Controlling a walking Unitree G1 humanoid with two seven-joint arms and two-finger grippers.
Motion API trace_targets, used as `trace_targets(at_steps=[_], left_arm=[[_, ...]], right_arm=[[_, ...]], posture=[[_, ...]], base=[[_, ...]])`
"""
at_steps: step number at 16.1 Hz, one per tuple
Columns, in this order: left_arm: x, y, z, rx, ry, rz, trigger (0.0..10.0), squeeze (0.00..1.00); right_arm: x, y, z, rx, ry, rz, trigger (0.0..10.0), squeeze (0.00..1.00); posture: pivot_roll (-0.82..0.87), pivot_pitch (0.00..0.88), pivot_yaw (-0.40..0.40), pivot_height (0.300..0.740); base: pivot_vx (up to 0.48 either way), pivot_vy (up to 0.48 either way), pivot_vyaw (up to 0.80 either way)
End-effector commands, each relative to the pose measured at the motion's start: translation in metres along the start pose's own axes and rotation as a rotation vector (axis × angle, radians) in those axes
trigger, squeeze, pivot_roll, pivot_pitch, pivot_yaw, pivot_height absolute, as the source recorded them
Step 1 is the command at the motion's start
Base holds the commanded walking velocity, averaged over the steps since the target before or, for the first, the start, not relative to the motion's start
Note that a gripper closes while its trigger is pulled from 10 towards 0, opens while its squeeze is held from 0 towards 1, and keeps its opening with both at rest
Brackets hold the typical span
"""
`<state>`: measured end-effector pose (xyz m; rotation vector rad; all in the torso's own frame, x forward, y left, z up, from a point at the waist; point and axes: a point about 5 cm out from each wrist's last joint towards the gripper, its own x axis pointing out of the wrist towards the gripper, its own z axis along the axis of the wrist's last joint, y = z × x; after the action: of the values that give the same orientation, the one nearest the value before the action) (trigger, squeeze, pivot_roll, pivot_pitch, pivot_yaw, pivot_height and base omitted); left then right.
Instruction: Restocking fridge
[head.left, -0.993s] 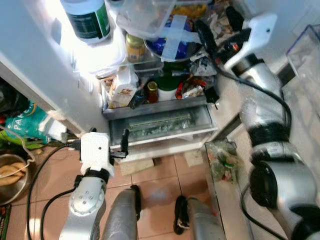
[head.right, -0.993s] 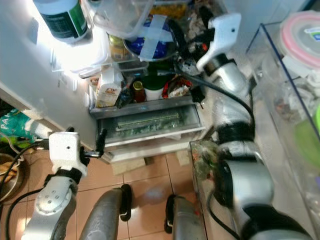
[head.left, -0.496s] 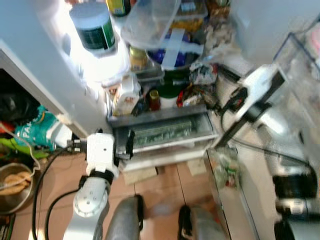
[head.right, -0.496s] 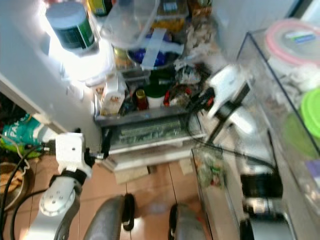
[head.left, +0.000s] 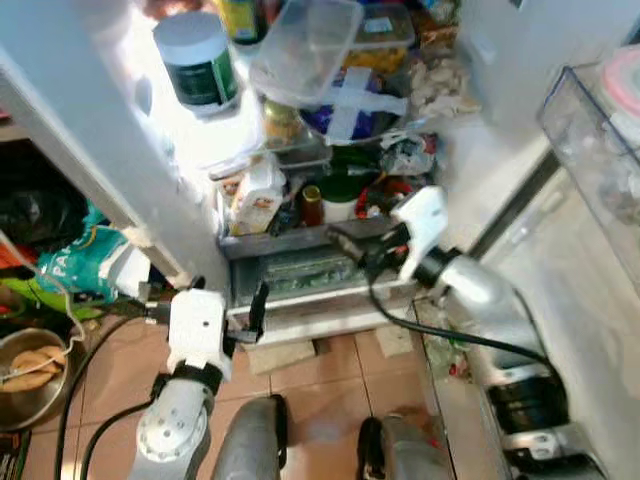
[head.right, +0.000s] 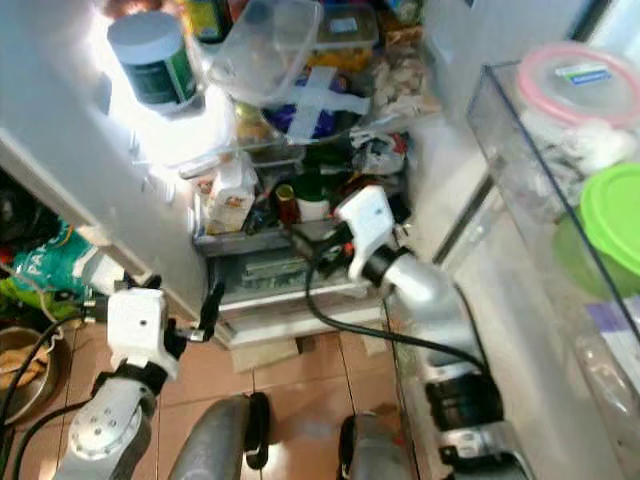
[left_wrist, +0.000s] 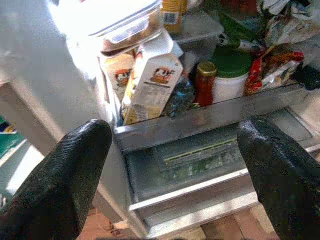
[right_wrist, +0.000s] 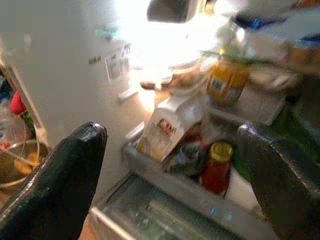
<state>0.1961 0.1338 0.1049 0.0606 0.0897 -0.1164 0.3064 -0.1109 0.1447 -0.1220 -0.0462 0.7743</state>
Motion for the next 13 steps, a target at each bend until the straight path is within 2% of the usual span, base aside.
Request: trace_targets(at_steps=[1,4,13], left_arm=[[-0.004,0.001,0.004,0.003,-0.014,0.002,10.0,0.0],[-0.01,-0.002,0.006,-0.003,-0.018,0.012,10.0,0.0],[-0.019,-0.003,0.007,-0.013,-0.004,0.041,10.0,0.0]], right_arm=[[0.012,0.002,-0.001,-0.016,0.018,-0.039,10.0,0.0],[0.03,-0.002,0.001,-0.035,0.021,-0.127,10.0,0.0],[0.068,-0.008,0.025,-0.034,-0.098,-0.201,10.0,0.0]], posture=[[0.19,0.188,0.016,0.74],[0.21,0.203,0.003,0.74],[0.23,0.237,-0.02,0.74]], base=[[0.0,0.0,0.0],[0.0,0.0,0.0],[0.0,0.0,0.0]])
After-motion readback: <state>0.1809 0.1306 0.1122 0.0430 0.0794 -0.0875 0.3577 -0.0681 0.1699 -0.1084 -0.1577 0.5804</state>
